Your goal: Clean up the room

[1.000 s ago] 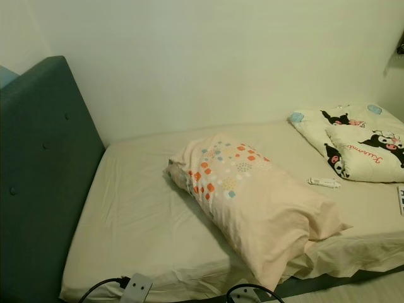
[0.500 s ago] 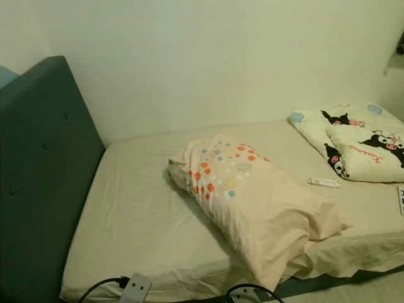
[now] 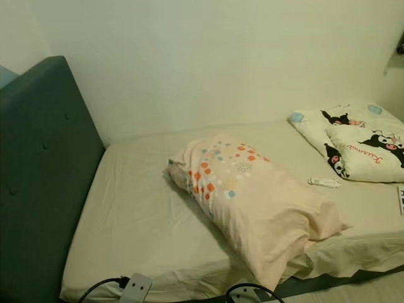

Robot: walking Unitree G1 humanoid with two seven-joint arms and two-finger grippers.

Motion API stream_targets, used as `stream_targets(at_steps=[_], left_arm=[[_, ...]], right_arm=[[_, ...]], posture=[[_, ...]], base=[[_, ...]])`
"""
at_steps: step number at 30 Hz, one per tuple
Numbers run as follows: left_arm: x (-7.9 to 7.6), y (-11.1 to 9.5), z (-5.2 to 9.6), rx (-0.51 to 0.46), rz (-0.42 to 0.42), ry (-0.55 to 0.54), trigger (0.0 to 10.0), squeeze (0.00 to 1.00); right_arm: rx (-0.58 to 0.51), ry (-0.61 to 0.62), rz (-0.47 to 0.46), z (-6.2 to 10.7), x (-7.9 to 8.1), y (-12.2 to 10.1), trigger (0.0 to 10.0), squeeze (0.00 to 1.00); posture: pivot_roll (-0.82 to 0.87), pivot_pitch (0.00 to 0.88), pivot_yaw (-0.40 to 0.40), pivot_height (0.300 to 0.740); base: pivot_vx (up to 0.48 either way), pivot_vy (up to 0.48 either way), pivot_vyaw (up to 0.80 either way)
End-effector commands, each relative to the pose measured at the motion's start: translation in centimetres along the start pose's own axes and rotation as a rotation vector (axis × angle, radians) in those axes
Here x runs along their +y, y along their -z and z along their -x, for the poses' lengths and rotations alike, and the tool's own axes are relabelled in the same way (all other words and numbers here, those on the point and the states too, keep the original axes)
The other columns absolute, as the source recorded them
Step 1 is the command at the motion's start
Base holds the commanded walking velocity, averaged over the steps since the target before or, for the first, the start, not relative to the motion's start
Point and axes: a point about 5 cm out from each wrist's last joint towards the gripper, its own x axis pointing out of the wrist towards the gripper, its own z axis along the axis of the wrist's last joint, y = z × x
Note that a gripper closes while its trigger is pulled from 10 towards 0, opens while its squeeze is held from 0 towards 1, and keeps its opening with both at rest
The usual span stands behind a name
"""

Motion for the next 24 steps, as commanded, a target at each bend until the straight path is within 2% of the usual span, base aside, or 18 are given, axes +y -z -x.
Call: stream_targets(at_steps=[1, 18, 24], left_arm=[[0.67, 0.74, 0.16, 0.031, -0.030, -0.011, 10.0, 0.00], [0.42, 0.64, 0.14, 0.027, -0.028, -0.009, 10.0, 0.00], [0.25, 0.19, -0.01, 0.017, -0.001, -0.024, 10.0, 0.00]], right_arm=[[-0.009, -0.008, 0.012, -0.05, 0.27, -0.31, 10.0, 0.00], [-0.007, -0.008, 0.017, -0.02, 0.31, -0.14, 10.0, 0.00], [-0.001, -0.003, 0.042, 0.03, -0.49, 0.11, 10.0, 0.00]], posture=[[-0.05, 0.000, 0.013, 0.727], [-0.05, 0.000, 0.007, 0.727], [-0.03, 0.000, -0.021, 0.727]], base=[[0.000, 0.000, 0.00], [0.000, 0.000, 0.00], [0.000, 0.000, 0.00]])
